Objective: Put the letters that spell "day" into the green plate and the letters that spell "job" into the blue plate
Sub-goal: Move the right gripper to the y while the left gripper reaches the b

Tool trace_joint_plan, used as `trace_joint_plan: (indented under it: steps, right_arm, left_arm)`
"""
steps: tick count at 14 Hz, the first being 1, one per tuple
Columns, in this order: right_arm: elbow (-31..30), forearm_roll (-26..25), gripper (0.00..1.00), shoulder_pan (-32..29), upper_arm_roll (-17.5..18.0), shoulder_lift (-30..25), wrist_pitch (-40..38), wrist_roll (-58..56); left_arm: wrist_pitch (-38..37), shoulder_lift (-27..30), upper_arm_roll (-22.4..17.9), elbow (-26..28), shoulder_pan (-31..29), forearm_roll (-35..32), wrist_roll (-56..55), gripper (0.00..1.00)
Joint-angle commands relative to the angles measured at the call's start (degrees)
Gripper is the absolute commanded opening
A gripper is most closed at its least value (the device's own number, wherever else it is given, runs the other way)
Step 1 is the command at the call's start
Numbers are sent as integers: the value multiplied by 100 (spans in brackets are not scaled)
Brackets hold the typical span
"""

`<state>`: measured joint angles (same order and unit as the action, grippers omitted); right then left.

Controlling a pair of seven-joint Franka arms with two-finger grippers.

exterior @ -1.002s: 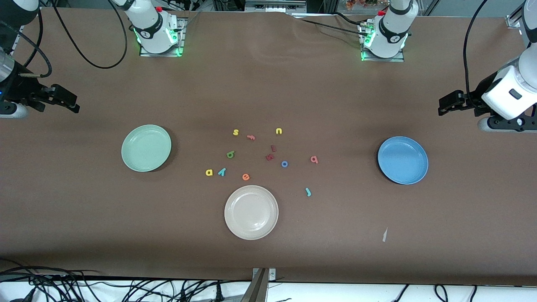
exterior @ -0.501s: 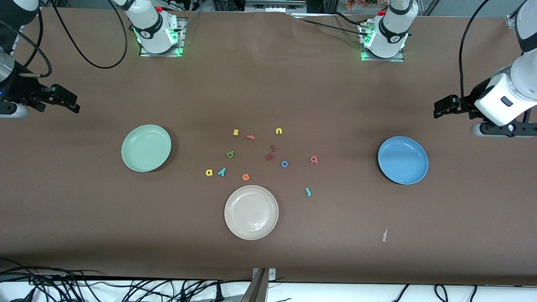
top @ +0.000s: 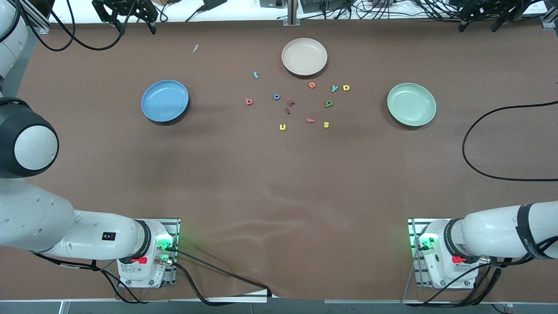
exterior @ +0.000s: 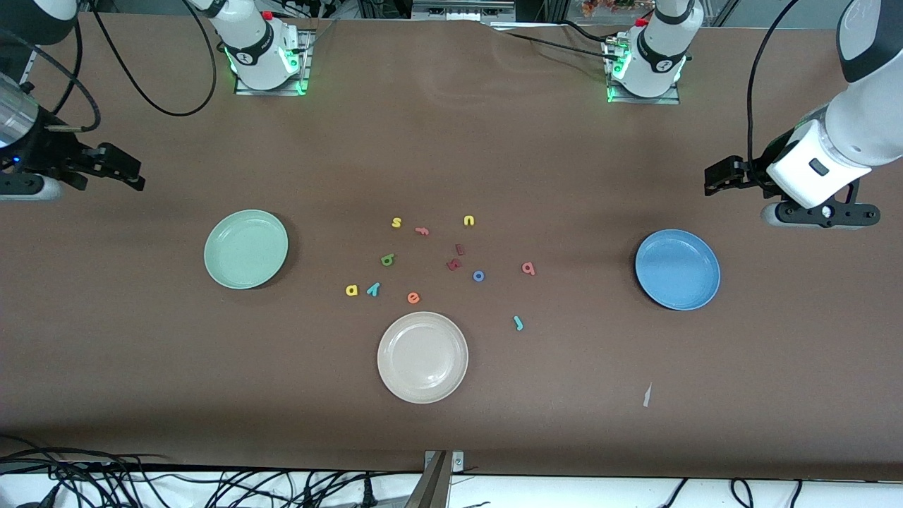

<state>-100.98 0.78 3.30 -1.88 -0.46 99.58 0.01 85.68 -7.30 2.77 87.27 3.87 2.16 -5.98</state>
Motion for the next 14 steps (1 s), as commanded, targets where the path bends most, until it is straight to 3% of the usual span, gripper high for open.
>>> trace_joint_plan:
  steps: [1, 3, 9, 14]
  right_arm:
    - [131, 98, 100, 276, -5, 554, 26, 278]
    - [132, 185, 100, 399, 12, 889, 366, 411]
    - [132, 37, 100, 1672, -5, 2286, 1870, 3068]
    - [201, -25, 100, 2288, -5, 3165, 3232, 4891]
  left_arm:
    - [-34, 9, -22, 27, 35, 109, -78, 100]
    - [27, -113, -22, 1, 174, 109, -358, 100]
    - [922, -710, -14, 141, 947, 206, -1553, 100]
    - [2669, -790, -22, 1369, 1704, 136, -2766, 100]
